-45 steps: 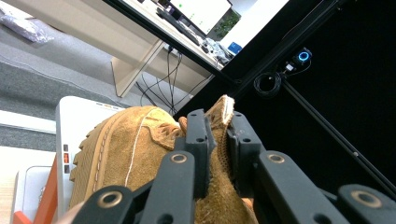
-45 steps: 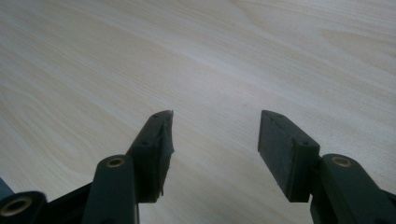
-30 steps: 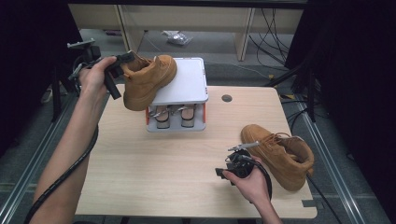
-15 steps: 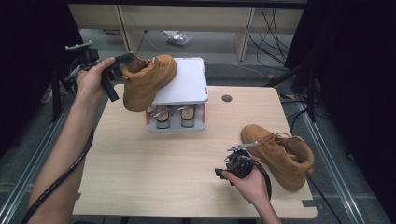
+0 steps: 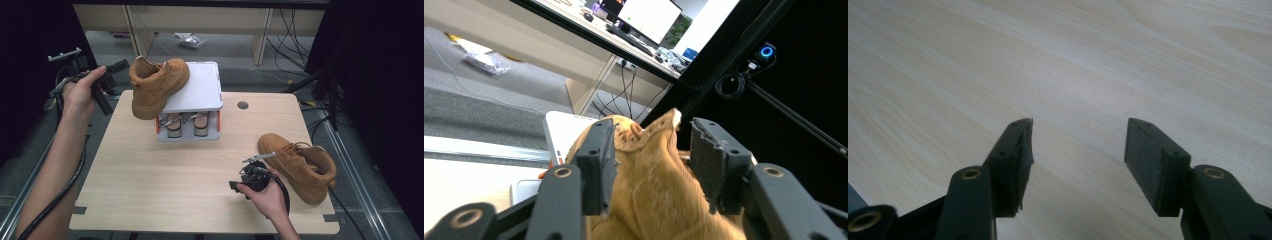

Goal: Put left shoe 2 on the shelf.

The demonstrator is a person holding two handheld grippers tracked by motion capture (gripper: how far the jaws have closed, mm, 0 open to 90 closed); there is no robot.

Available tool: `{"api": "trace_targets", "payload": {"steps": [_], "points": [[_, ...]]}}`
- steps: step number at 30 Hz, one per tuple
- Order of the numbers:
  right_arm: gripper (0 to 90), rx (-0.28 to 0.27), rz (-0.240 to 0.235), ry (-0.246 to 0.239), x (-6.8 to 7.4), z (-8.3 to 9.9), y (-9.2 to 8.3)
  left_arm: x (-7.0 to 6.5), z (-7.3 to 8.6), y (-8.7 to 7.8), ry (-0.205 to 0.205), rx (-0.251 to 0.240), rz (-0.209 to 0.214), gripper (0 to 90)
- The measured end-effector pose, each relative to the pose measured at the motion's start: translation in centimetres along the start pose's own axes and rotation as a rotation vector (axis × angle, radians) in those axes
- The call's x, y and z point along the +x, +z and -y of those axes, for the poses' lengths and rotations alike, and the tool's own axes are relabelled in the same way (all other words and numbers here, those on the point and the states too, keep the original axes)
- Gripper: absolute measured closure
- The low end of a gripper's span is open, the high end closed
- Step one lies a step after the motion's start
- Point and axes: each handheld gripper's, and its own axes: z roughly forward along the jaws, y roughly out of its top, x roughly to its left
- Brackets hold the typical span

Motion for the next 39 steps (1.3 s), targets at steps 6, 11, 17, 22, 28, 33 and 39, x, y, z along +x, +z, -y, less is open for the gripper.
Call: {"api": "trace_targets", "payload": {"steps": [6, 11, 17, 22, 28, 33, 39], "points": [[45.6, -0.001, 0.000, -0.003, 0.0, 0.1, 0.2, 1.1, 1.1, -2.2, 0.019, -0.008, 0.014, 66.8], [45.6, 0.007, -0.002, 0.002, 0.1, 0.1, 0.2, 2.4, 3.1, -3.2, 0.018, 0.053, -0.009, 83.0], [45.6, 0.003, 0.000, 0.001, 0.1, 0.1, 0.3, 3.4, 6.5, -3.7, 0.043, 0.136, -0.025, 89.3], [45.6, 0.005, -0.001, 0.000, 0.1, 0.2, 0.3, 3.5, 8.7, -3.8, 0.079, 0.176, -0.040, 89.6], [45.6, 0.006, -0.003, 0.007, 0.2, 0.2, 0.4, 3.8, 10.6, -3.5, 0.059, 0.210, -0.041, 89.7], [45.5, 0.011, -0.007, 0.000, 0.2, 0.3, 0.5, 3.7, 11.5, -2.9, 0.053, 0.234, -0.042, 89.7], [45.5, 0.013, -0.007, 0.002, 0.3, 0.3, 0.6, 3.4, 11.4, -2.9, 0.068, 0.226, -0.051, 89.7]]}}
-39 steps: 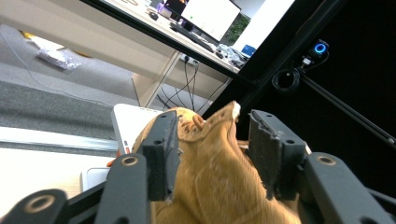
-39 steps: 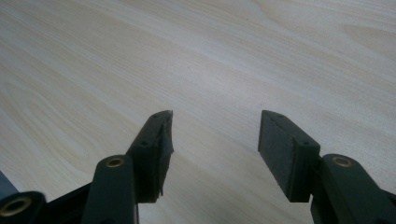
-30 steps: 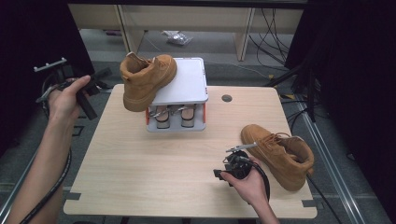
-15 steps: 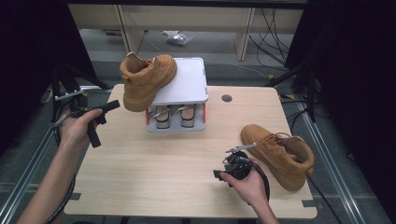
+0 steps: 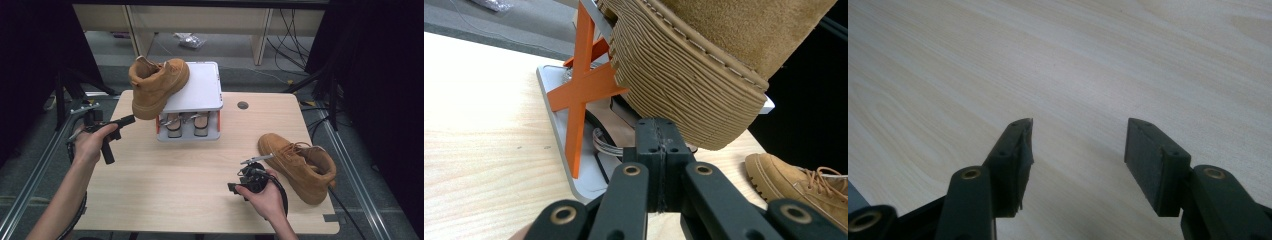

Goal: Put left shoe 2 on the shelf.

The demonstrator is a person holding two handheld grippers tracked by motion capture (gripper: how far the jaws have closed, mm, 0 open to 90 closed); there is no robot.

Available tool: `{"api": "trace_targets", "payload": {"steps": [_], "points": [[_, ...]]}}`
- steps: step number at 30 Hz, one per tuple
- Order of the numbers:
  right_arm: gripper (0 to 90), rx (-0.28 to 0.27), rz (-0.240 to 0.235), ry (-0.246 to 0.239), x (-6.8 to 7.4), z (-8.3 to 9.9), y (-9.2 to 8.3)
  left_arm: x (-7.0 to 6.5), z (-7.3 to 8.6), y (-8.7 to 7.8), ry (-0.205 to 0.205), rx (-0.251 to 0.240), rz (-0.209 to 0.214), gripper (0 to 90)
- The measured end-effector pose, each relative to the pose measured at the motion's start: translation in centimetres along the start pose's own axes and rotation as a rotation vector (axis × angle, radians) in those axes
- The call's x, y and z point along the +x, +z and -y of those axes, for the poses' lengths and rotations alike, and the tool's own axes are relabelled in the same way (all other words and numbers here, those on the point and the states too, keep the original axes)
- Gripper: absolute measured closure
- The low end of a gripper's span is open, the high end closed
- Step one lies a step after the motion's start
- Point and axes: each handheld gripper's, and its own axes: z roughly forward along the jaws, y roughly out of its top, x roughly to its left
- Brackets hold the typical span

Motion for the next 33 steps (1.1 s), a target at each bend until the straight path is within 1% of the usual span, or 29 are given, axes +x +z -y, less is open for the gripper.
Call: {"api": "trace_targets", "payload": {"steps": [5, 7, 8, 9, 10, 13, 14, 19, 25, 28, 29, 32, 33], "points": [[45.5, 0.000, 0.000, -0.008, 0.0, 0.0, 0.1, 0.1, 0.0, 0.0, -0.017, 0.003, 0.007, 89.6], [45.5, 0.003, -0.003, 0.000, 0.0, 0.0, 0.1, 0.0, 0.0, 0.0, -0.019, 0.004, 0.003, 89.6], [45.5, 0.004, -0.002, -0.002, 0.0, 0.0, 0.1, 0.0, 0.0, 0.0, -0.024, 0.003, 0.010, 89.7], [45.5, 0.006, -0.004, 0.013, 0.1, 0.0, 0.1, -0.1, 0.0, 0.1, -0.027, 0.006, 0.015, 89.7], [45.5, 0.004, -0.004, 0.012, 0.1, 0.0, 0.1, -0.1, 0.0, 0.1, -0.028, 0.011, 0.016, 89.6], [45.5, 0.003, -0.001, -0.002, 0.0, -0.1, 0.2, -0.4, 0.0, 0.3, -0.017, 0.023, 0.025, 89.7], [45.5, 0.002, -0.003, -0.005, 0.0, -0.1, 0.2, -0.5, 0.0, 0.5, -0.020, 0.019, 0.032, 89.7], [45.5, 0.003, 0.000, 0.002, 0.0, 0.0, 0.2, -0.8, -0.1, 0.8, -0.020, 0.031, 0.028, 89.7], [45.5, 0.003, -0.002, 0.000, -0.1, 0.0, 0.2, -1.4, -0.1, 1.5, -0.021, 0.044, 0.041, 89.7], [45.5, 0.003, -0.002, 0.001, -0.1, 0.0, 0.2, -1.7, -0.1, 2.0, -0.017, 0.049, 0.052, 89.7], [45.5, 0.003, -0.002, 0.002, -0.1, 0.1, 0.2, -1.8, -0.1, 2.1, -0.015, 0.055, 0.047, 89.7], [45.5, 0.002, -0.001, 0.000, -0.1, 0.1, 0.2, -2.1, -0.2, 2.6, -0.009, 0.062, 0.053, 89.7], [45.5, -0.004, 0.002, -0.005, -0.2, 0.1, 0.2, -2.2, -0.1, 2.8, -0.014, 0.056, 0.058, 89.7]]}}
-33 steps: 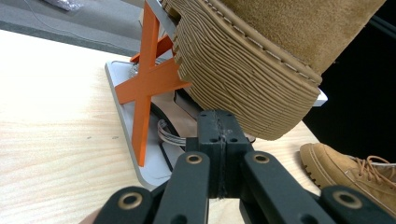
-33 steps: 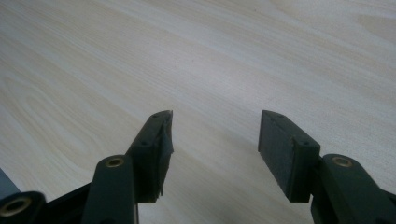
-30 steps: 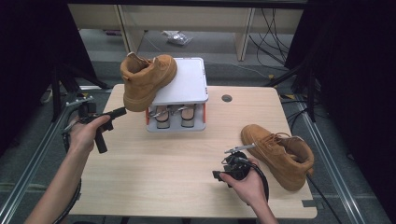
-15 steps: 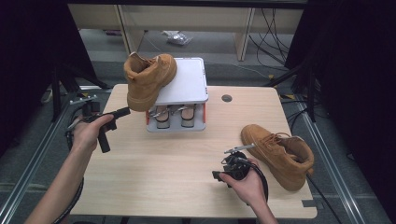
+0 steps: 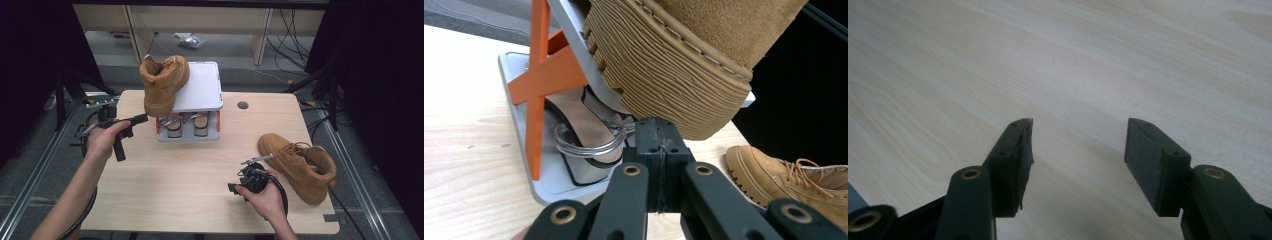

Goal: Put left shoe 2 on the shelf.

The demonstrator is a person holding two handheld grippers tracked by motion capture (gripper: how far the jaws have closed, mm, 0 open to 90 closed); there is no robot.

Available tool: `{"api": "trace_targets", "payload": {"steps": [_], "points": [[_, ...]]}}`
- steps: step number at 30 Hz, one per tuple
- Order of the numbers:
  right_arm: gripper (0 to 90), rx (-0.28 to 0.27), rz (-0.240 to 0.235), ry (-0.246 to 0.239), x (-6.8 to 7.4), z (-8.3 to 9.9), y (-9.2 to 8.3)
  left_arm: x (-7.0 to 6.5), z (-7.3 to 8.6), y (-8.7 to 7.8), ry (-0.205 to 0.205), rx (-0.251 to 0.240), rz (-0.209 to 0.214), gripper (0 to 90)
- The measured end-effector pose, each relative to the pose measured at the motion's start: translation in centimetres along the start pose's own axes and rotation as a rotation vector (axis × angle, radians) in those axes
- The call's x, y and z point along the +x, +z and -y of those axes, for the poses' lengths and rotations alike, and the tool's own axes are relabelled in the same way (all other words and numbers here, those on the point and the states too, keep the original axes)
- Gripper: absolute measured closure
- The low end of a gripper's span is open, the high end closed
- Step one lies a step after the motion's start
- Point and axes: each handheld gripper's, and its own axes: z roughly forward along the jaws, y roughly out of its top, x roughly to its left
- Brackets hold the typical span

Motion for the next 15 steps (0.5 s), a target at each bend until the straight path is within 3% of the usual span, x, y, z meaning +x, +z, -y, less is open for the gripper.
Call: {"api": "trace_targets", "payload": {"steps": [3, 5, 15], "points": [[45.5, 0.005, -0.009, 0.034, 0.1, 0.1, -0.1, -0.2, -0.1, 0.4, 0.002, 0.011, 0.003, 89.7], [45.5, 0.001, 0.000, 0.006, -0.1, 0.1, -0.1, -0.3, -0.2, 0.6, 0.006, 0.017, -0.004, 89.7], [45.5, 0.004, -0.004, 0.011, -0.1, 0.2, 0.0, -0.7, -0.2, 1.3, 0.008, 0.024, 0.004, 89.7]]}}
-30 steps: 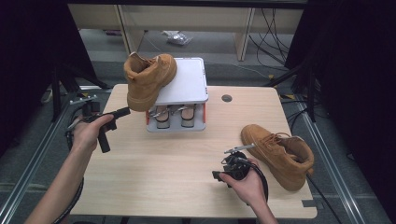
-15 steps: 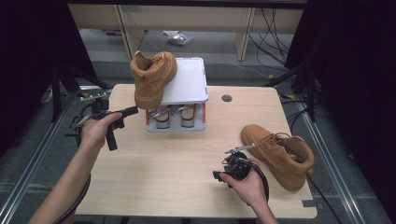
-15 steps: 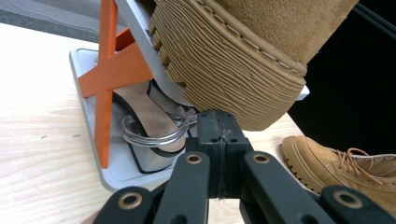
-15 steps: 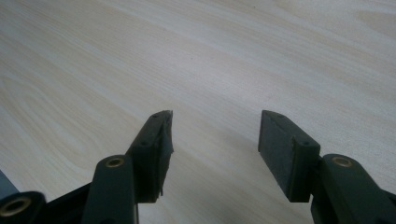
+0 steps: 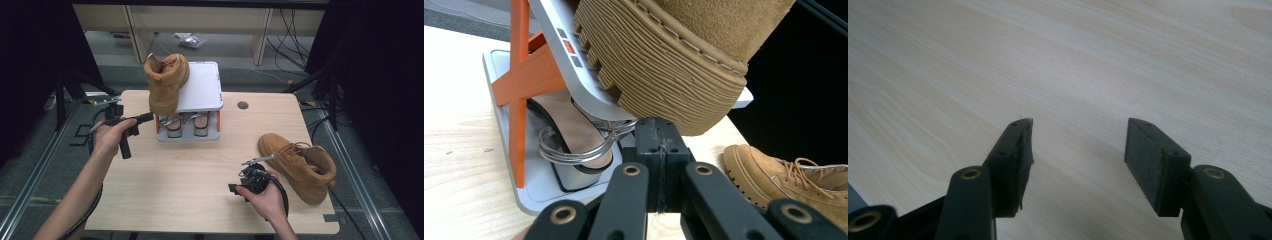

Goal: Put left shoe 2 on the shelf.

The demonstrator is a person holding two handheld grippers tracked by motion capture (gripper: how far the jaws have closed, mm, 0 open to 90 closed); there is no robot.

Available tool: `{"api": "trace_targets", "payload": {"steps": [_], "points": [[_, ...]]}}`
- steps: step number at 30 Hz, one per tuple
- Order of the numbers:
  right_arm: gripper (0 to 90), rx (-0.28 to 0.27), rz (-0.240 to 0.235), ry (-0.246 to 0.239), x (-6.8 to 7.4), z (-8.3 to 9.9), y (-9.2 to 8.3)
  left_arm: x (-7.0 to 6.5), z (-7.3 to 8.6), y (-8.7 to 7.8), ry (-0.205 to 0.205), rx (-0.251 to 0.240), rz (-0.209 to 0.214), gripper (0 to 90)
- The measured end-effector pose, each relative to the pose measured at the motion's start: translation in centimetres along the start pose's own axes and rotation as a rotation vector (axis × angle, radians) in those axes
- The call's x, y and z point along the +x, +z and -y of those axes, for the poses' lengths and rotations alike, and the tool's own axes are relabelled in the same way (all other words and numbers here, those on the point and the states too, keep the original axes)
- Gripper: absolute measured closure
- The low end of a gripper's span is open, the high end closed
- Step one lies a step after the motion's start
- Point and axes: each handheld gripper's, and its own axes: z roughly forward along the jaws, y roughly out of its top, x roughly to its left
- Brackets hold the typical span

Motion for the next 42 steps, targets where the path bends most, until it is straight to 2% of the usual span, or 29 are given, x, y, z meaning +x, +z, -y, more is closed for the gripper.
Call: {"api": "trace_targets", "payload": {"steps": [10, 12, 15, 18, 20, 25, 29, 32, 35, 39, 42], "points": [[45.4, 0.002, -0.006, 0.000, -0.1, 0.1, 0.1, -0.7, 0.1, 1.1, 0.006, 0.004, 0.015, 89.6], [45.4, 0.004, -0.003, 0.026, 0.1, 0.2, 0.0, -0.8, 0.1, 1.1, 0.011, 0.004, 0.011, 89.6], [45.4, -0.006, -0.002, -0.003, -0.2, 0.2, -0.1, -1.1, 0.2, 0.8, 0.005, 0.008, 0.006, 89.6], [45.4, 0.001, -0.002, 0.012, -0.1, 0.2, -0.1, -1.5, 0.3, 0.6, 0.018, 0.008, 0.014, 89.5], [45.4, -0.003, -0.002, 0.000, -0.2, 0.2, -0.1, -1.8, 0.3, 0.5, 0.033, 0.009, 0.019, 89.6], [45.4, 0.003, -0.003, 0.011, -0.1, 0.3, 0.0, -2.6, 0.2, 1.0, 0.049, 0.006, 0.036, 89.6], [45.4, -0.005, 0.001, -0.006, -0.2, 0.4, 0.0, -2.7, 0.0, 1.5, 0.050, 0.011, 0.038, 89.6], [45.4, -0.004, -0.004, 0.012, -0.2, 0.4, 0.0, -2.7, 0.0, 1.5, 0.052, 0.015, 0.033, 89.6], [45.4, -0.011, -0.001, -0.005, -0.3, 0.4, 0.2, -2.7, -0.1, 1.5, 0.044, 0.016, 0.038, 89.6], [45.4, 0.002, -0.001, 0.011, 0.0, 0.4, 0.1, -2.6, -0.1, 1.7, 0.032, 0.013, 0.050, 89.6], [45.4, 0.003, -0.004, 0.009, -0.1, 0.4, 0.1, -2.6, -0.2, 1.9, 0.038, 0.013, 0.049, 89.7]]}}
